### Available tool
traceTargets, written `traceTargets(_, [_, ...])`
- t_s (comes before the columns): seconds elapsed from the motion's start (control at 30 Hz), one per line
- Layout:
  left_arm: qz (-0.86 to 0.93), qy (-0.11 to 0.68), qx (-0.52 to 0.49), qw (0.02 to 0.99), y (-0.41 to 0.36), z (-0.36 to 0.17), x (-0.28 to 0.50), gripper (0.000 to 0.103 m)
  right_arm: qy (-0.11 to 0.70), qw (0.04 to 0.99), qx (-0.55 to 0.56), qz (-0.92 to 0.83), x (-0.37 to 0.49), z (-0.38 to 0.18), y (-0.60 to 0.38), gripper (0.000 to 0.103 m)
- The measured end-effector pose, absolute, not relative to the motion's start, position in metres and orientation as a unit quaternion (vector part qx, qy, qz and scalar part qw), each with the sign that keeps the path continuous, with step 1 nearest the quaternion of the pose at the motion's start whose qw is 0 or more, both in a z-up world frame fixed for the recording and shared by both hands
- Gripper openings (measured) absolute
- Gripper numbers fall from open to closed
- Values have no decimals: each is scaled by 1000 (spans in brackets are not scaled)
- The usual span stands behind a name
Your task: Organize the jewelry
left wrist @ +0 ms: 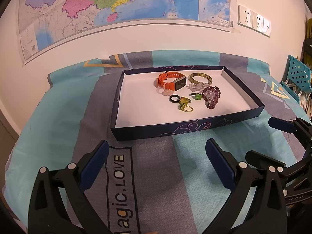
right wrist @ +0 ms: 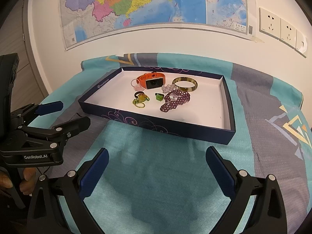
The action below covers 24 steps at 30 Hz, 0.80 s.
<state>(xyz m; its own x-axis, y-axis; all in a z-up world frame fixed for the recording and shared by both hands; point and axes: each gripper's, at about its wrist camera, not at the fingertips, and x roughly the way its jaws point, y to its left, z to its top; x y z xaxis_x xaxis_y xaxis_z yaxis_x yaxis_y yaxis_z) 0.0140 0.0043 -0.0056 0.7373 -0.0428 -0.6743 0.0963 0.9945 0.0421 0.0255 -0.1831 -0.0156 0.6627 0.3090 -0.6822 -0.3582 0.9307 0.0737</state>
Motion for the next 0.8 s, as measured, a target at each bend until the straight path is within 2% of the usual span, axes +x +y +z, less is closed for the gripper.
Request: traceTargets(0.8, [-38, 364, 35, 930, 3, -9, 15, 97, 372, 910, -30, 181, 25, -19, -185, 96])
